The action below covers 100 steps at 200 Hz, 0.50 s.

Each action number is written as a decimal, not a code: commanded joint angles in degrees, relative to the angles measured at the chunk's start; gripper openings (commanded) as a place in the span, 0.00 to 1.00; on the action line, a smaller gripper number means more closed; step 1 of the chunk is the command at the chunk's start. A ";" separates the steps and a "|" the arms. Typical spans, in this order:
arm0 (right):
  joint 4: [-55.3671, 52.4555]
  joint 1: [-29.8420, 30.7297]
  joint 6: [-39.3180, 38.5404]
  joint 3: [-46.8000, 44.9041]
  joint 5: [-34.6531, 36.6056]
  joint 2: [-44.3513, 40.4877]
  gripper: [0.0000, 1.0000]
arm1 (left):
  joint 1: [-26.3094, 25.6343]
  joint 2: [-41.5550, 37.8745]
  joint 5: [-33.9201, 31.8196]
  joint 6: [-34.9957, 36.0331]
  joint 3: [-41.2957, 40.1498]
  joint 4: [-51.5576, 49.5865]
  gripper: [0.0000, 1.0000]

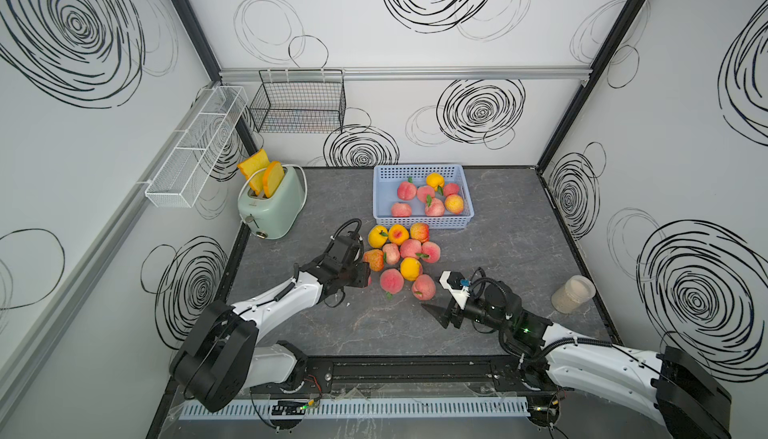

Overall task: Put the peaches into the basket
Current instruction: Pick up the peach from the center of the board.

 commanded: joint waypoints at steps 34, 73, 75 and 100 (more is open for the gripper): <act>2.94 2.14 -2.12 -0.20 1.47 -1.33 0.84 | -1.89 -5.91 -3.44 -0.32 4.24 -4.61 0.56; 3.53 2.77 -2.11 -0.79 3.61 -2.37 0.84 | -2.55 -3.65 -3.06 2.86 13.12 -5.27 0.56; 3.48 2.77 -2.13 -0.84 3.70 -2.41 0.84 | -2.55 -3.52 -2.89 2.99 13.63 -5.17 0.56; 3.55 3.08 -2.21 -1.00 4.91 -2.99 0.84 | -2.47 1.14 -0.95 4.67 19.37 -2.56 0.57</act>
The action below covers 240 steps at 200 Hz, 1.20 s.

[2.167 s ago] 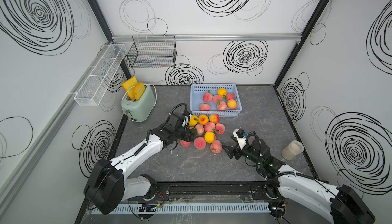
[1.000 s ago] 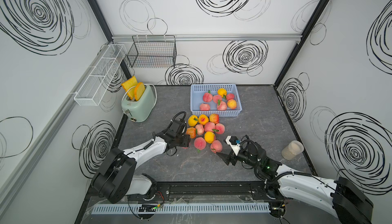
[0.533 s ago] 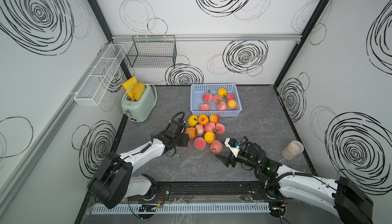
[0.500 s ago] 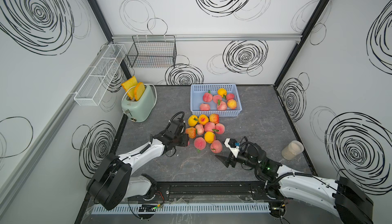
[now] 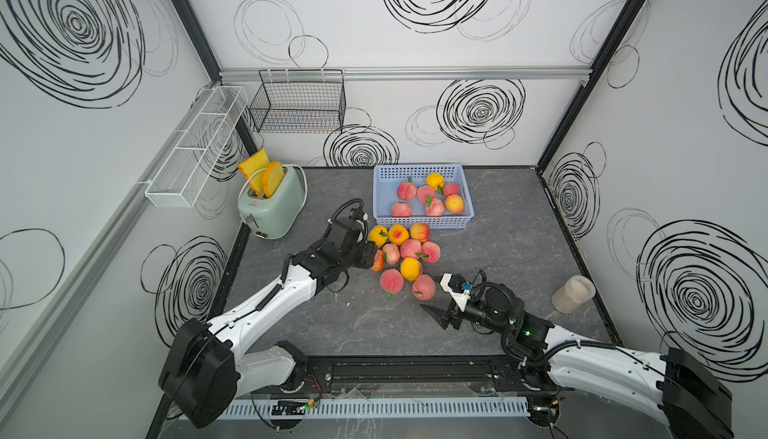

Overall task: Put the peaches into the basket
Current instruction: Pick up the peach from the center of the board, then place the peach in the basket.

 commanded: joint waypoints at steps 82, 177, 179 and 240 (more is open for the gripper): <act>3.15 1.16 -0.84 -1.61 5.34 -1.90 0.84 | 2.16 23.64 -0.55 8.41 23.66 11.51 0.56; 3.53 1.17 -0.62 -1.85 7.11 -2.24 0.84 | 3.61 42.57 -9.75 12.93 39.37 9.60 0.56; 3.56 1.19 -0.61 -1.84 7.11 -2.20 0.84 | 3.59 42.75 -9.93 13.02 39.49 9.49 0.56; 3.55 1.21 -0.45 -1.98 7.60 -2.29 0.84 | 3.25 47.63 -10.72 13.24 41.42 8.83 0.57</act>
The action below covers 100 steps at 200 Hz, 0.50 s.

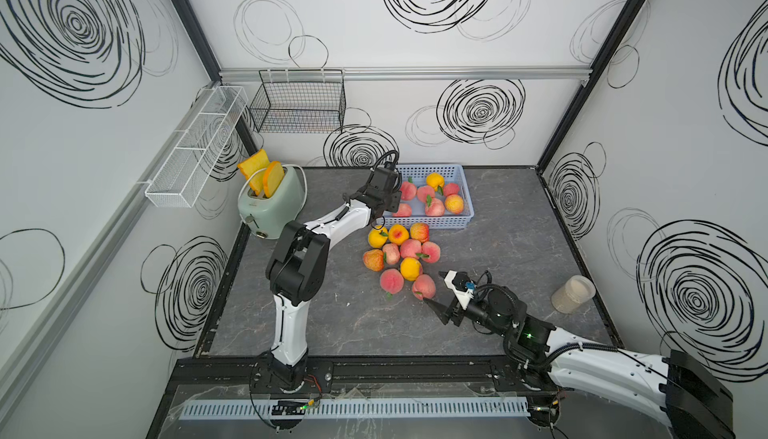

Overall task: Put the peaches into the basket
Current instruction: Place the peach in the basket.

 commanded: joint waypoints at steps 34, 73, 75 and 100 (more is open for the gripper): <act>2.41 0.44 -0.35 -0.88 1.48 -0.38 0.84 | -0.56 2.92 -0.47 0.68 1.67 1.56 0.58; 2.07 0.44 -0.54 -0.81 2.58 -0.53 0.85 | -0.98 3.55 1.20 -0.23 0.87 2.67 0.58; 2.07 0.44 -0.57 -0.81 2.58 -0.54 0.85 | -0.99 3.55 1.29 -0.26 0.84 2.82 0.58; 2.03 0.46 -0.58 -0.88 3.01 -0.55 0.85 | -1.08 3.46 2.34 -1.44 0.03 4.19 0.58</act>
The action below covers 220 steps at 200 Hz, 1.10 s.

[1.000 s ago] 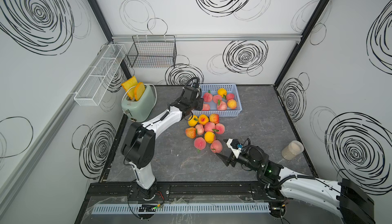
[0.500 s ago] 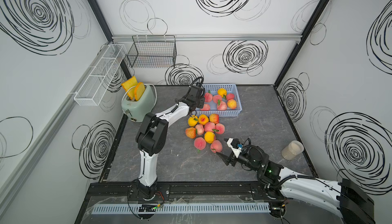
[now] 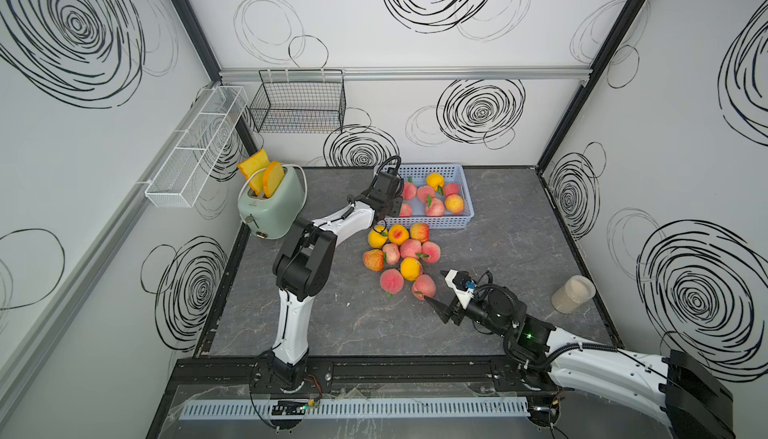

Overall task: Put the peaches into the basket
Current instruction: Place the peach in the basket.

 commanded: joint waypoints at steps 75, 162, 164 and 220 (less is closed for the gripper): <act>2.00 0.42 -0.62 -0.52 1.58 -0.13 0.85 | -0.56 0.17 3.65 -3.85 -2.32 6.94 0.63; 2.04 0.47 -0.50 -0.18 1.93 1.21 0.85 | -0.44 -1.37 4.84 -5.98 -5.64 10.25 0.84; 2.05 0.43 -0.52 -0.17 1.95 1.26 0.85 | -0.44 -1.38 4.91 -5.96 -5.65 10.33 0.84; 2.20 0.44 -0.45 -0.10 2.51 1.74 0.85 | -0.36 -3.85 5.30 -5.77 -6.21 10.65 0.89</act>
